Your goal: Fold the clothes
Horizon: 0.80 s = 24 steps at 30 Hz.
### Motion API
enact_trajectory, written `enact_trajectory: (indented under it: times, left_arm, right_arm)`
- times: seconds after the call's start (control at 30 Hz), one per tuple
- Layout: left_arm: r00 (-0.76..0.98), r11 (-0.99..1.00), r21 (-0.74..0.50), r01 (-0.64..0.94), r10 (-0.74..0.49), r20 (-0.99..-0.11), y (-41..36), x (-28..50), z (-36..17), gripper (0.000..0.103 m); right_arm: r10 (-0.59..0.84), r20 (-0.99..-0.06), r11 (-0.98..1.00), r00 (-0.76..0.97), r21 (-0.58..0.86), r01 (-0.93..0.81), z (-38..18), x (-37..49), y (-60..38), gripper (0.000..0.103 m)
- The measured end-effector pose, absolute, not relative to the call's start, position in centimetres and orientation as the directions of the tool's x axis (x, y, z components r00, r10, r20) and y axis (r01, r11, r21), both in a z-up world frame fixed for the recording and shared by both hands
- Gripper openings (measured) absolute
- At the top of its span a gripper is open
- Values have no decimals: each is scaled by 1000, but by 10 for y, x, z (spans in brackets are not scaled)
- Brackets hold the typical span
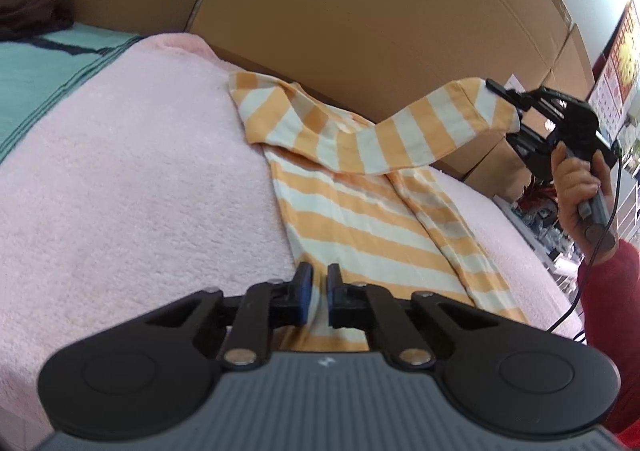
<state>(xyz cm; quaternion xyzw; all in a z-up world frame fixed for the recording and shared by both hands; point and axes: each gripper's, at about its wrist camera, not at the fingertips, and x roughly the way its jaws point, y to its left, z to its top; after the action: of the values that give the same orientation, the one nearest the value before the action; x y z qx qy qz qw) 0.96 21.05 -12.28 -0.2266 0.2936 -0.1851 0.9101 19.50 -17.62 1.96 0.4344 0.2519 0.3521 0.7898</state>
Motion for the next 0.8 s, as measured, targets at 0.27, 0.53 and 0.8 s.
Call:
enact_trajectory:
  times: [0.27, 0.53, 0.8]
  left_arm:
    - [779, 783, -589, 199, -491, -390, 209, 6, -112, 0]
    - [755, 792, -543, 280, -531, -384, 177, 10, -98, 0]
    - [694, 804, -481, 351, -568, -443, 144, 23, -102, 0]
  right_arm:
    - [757, -118, 414, 643, 848, -332, 44, 225, -166, 7]
    - [691, 25, 386, 722, 832, -398, 98, 237, -202, 7]
    - [580, 31, 404, 814, 857, -321, 100, 240, -265, 7]
